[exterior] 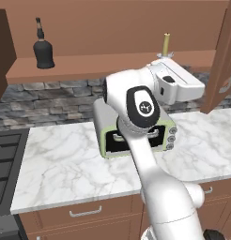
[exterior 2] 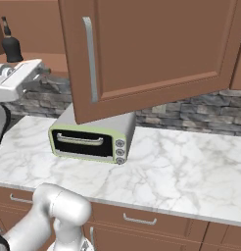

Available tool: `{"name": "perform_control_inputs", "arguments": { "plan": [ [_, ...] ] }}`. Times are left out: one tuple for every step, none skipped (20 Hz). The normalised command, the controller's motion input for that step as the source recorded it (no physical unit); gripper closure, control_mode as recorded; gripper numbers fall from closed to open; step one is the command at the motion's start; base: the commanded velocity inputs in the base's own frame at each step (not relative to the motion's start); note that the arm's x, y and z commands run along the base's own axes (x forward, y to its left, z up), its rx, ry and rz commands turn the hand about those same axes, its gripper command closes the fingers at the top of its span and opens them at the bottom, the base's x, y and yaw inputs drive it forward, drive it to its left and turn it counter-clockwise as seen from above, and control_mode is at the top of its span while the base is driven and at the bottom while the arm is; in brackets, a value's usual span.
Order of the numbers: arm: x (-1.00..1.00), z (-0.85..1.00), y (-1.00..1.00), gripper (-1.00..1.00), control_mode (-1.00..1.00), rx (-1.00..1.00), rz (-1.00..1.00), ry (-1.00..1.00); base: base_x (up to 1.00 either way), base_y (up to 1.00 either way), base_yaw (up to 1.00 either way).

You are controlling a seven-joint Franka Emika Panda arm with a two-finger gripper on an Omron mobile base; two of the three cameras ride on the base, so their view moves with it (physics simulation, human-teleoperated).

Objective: Get the candle and the liquor from the cabinet and move them to the dining counter.

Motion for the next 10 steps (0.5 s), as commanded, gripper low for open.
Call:
{"name": "perform_control_inputs", "arguments": {
  "plan": [
    [0.62, 0.00, -0.09, -1.00, -1.00, 0.00, -0.17, 0.00, 0.00, 0.00, 0.00],
    [0.63, 0.00, -0.06, -1.00, -1.00, 0.00, -0.17, 0.00, 0.00, 0.00, 0.00],
    [0.58, 0.00, -0.06, -1.00, -1.00, 0.00, -0.17, 0.00, 0.00, 0.00, 0.00],
    [0.53, -0.04, -0.04, -1.00, -1.00, 0.00, -0.15, 0.00, 0.00, 0.00, 0.00],
    [0.49, -0.04, -0.03, -1.00, -1.00, 0.00, -0.13, 0.00, 0.00, 0.00, 0.00],
    [0.44, -0.03, -0.04, -1.00, -1.00, 0.00, -0.11, 0.00, 0.00, 0.00, 0.00],
    [0.39, -0.03, -0.11, -1.00, -1.00, 0.01, -0.10, 0.00, 0.00, 0.00, 0.00],
    [0.36, -0.04, -0.11, -1.00, -1.00, 0.01, -0.10, 0.00, 0.00, 0.00, 0.00],
    [0.31, -0.01, -0.18, -1.00, -1.00, 0.01, -0.09, 0.00, 0.00, 0.00, 0.00],
    [0.28, -0.01, -0.26, -1.00, -1.00, 0.01, -0.09, 0.00, 0.00, 0.00, 0.00]
  ]
}}
